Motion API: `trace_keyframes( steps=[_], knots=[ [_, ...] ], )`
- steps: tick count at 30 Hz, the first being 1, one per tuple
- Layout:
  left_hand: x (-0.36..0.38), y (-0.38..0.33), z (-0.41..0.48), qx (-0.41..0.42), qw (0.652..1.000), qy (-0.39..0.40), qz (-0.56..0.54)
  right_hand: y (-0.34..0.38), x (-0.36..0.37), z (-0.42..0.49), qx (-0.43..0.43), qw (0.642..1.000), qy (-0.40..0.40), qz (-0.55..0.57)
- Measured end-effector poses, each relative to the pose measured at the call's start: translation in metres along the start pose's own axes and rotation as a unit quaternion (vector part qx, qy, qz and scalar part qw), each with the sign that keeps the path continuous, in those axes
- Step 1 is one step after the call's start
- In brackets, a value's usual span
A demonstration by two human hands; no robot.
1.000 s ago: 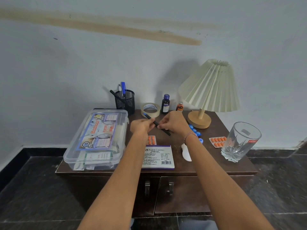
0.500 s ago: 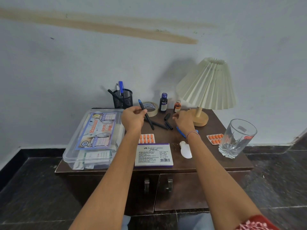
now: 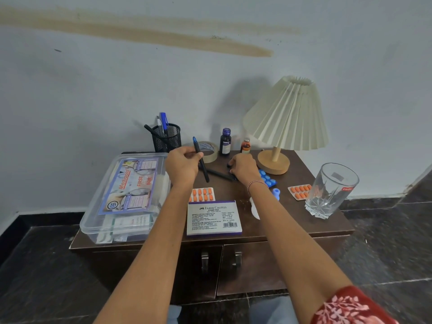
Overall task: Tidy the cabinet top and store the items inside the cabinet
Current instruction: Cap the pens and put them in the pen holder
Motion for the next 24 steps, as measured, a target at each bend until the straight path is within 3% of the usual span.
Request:
trace_keyframes(
  steps=[12,17,20,24],
  knots=[
    [0.004,-0.015,-0.010,0.022,0.999,0.018,0.018,-0.003,-0.024,-0.013,0.053,0.992,-0.094,0.071],
    [0.004,-0.024,-0.016,0.048,0.997,0.040,0.040,0.005,-0.046,-0.027,0.040,0.970,-0.107,0.216],
    [0.000,-0.026,-0.021,0.065,0.993,0.047,0.083,0.014,-0.060,-0.038,0.018,0.934,-0.112,0.339],
    [-0.004,-0.026,-0.029,0.068,0.990,0.055,0.108,0.021,-0.075,-0.050,-0.022,0.900,-0.120,0.418]
  ],
)
Point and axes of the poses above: each hand's wrist, its own z-axis towards the middle knuckle, its own x-axis out of the palm, y = z × x, the point moved 4 cm from there along z, towards the middle knuckle, and after that the axes turned 15 degrees about -z, right-handed, at the moved point
